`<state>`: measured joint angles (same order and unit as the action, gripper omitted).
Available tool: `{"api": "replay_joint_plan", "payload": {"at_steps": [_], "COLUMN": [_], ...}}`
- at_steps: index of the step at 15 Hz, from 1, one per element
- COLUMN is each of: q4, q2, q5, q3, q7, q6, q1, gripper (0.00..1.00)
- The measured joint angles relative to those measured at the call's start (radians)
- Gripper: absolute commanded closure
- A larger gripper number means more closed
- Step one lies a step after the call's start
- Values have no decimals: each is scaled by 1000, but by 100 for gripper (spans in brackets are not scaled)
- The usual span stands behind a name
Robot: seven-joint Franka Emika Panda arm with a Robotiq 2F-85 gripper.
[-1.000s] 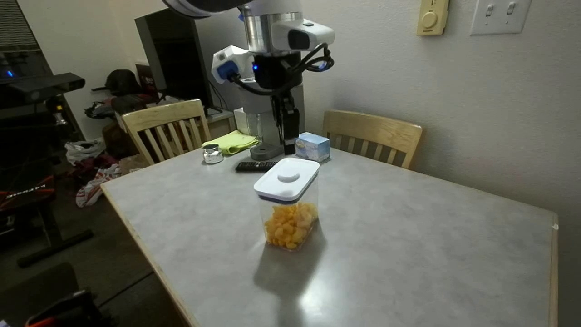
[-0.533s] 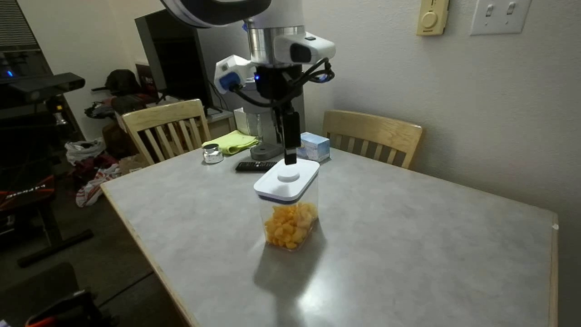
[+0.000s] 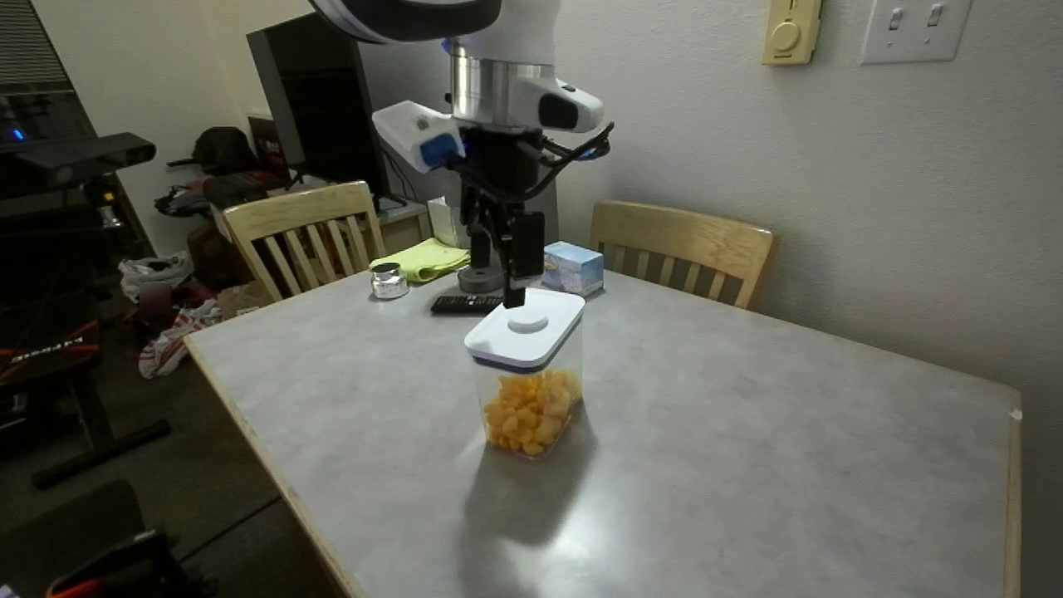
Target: Remove the white lid from the food container and put it on the table
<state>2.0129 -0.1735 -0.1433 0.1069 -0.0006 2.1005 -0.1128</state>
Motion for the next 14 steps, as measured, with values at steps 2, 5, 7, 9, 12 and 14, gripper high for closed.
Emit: {"api": "replay_joint_plan", "payload": {"at_steps": [2,5,7,9,12,14], "q4": [-9,-13,-13,-12,-16,-28], "q2": [-2,-3,-3,-3,-4,-11], "q5": [1,1,-6,-36,-87,-106], "q3": [1,1,1,0,-9,-19], "q7": [-19,-22,-37,-127,-309,-423], "q6": [-12,-18,-15,3,30,31], "q1": [-1,-1,-1,-1,-3,-4], "gripper": [0,0,0,0,0,0]}}
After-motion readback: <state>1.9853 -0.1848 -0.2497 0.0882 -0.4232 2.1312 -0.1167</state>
